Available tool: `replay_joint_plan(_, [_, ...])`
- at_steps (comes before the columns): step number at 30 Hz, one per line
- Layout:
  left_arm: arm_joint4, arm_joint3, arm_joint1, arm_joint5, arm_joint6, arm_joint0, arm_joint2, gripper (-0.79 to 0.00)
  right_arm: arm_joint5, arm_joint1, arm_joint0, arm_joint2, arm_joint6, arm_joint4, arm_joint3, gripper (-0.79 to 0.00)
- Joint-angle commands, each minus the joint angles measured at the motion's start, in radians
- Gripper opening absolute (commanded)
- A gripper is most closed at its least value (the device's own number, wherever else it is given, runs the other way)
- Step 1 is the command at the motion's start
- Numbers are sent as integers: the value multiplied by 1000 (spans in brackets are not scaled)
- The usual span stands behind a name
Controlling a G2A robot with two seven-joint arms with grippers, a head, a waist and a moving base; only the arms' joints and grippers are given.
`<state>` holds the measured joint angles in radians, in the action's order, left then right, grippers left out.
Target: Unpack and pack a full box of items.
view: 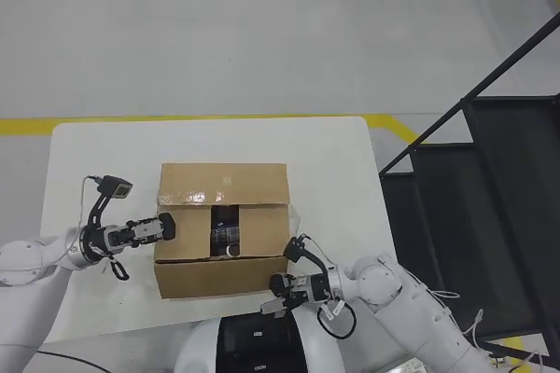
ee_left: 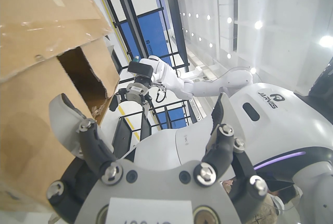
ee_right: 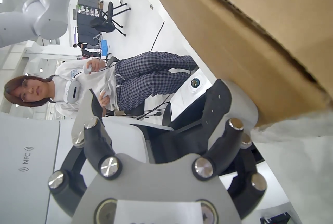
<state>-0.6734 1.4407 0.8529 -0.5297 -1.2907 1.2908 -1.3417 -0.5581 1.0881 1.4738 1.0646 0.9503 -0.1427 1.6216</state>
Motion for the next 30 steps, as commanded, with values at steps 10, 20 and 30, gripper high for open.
replay_joint_plan(10, [-47,-125,14,-38,38,-56,40,0,-52,-36,18,119,123,309,6,0])
replay_joint_plan(20, [-209,-149,40,-19,19,-135,87,0,-42,-77,64,257,270,630,56,0])
replay_joint_plan(30, [-378,-296,96,41,-41,-311,145,0,-59,-103,93,342,253,707,38,0])
